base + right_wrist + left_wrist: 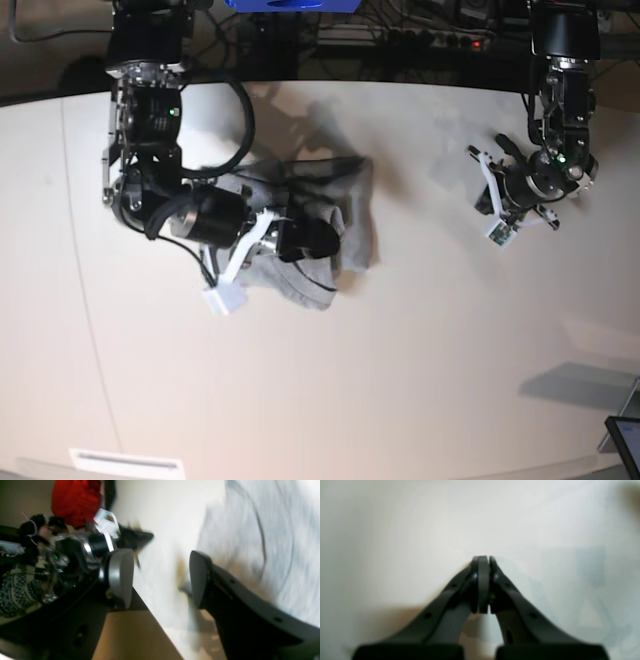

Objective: Fold the T-shirt properly
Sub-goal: 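Release the left gripper and press the bundle's end inward with the right gripper, then tuck and flatten the bundle's loose end with the right gripper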

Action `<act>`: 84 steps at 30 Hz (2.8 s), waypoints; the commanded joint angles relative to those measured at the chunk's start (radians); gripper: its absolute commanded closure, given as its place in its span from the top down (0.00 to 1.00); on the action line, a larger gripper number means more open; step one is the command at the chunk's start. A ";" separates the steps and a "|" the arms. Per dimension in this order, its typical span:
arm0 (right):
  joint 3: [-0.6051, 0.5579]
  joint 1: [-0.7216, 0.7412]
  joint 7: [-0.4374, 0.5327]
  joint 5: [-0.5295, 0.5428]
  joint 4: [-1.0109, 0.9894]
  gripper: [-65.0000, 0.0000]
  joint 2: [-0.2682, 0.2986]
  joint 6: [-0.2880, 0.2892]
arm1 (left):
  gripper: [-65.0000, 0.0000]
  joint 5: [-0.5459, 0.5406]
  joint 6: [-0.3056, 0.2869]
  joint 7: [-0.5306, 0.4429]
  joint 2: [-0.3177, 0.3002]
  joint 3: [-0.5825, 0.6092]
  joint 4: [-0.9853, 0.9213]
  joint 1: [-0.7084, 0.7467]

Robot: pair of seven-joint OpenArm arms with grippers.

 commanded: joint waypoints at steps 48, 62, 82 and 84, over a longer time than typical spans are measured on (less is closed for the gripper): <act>-0.005 0.143 0.144 -0.097 -0.662 0.00 0.011 0.346 | 0.00 0.016 -0.006 0.027 0.048 -0.002 0.062 0.017; -0.005 0.077 -0.057 -0.095 -0.107 0.00 -0.035 0.087 | 0.00 0.016 -0.006 0.025 0.049 -0.004 0.045 0.017; -0.115 0.028 0.117 -0.098 -0.461 0.00 0.000 -0.113 | 0.00 0.016 -0.006 0.024 0.049 -0.001 0.045 -0.005; -0.121 0.028 0.117 -0.098 -0.460 0.00 -0.001 -0.146 | 0.00 0.016 -0.006 0.024 0.046 -0.002 0.045 -0.003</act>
